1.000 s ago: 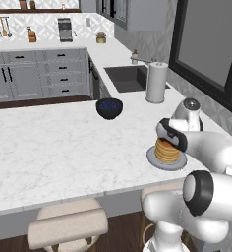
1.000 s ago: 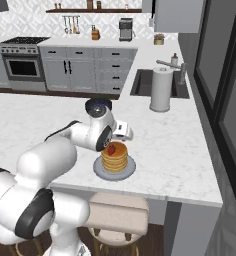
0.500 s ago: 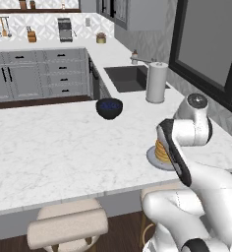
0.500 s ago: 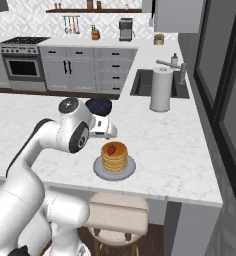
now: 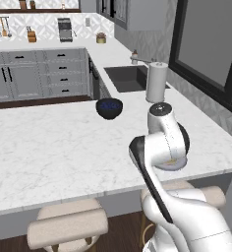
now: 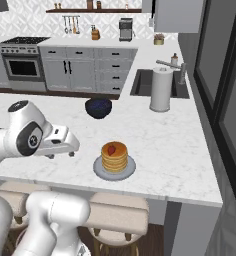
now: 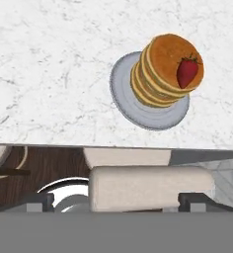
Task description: Take the strawberry from the fridge and place it on top of the pancake, located on the dining counter.
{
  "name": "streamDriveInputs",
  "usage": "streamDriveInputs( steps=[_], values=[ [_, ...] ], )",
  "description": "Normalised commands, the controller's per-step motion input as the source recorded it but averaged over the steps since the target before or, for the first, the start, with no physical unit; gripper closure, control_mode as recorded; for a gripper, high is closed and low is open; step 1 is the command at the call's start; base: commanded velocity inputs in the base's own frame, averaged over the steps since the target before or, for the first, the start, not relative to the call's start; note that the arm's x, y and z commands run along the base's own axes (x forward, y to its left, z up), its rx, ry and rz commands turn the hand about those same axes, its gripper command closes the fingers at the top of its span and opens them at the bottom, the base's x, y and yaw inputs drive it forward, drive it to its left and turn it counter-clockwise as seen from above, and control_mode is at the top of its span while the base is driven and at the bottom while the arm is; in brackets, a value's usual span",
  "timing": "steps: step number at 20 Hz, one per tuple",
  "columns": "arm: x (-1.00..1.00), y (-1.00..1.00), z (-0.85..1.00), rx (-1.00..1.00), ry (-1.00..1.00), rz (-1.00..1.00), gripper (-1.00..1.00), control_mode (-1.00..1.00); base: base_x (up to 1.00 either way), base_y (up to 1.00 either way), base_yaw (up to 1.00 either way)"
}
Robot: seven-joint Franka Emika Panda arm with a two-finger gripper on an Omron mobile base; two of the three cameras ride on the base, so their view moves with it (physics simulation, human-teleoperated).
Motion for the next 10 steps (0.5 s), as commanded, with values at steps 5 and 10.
streamDriveInputs(
  steps=[5, 10],
  values=[
    [-0.50, 0.20, -0.31, 0.13, 0.15, 0.01, -1.00, -1.00, 0.00, 0.00, 0.00],
    [-0.13, 0.27, -0.40, 0.07, 0.02, 0.00, -1.00, -1.00, 0.00, 0.00, 0.00]
  ],
)
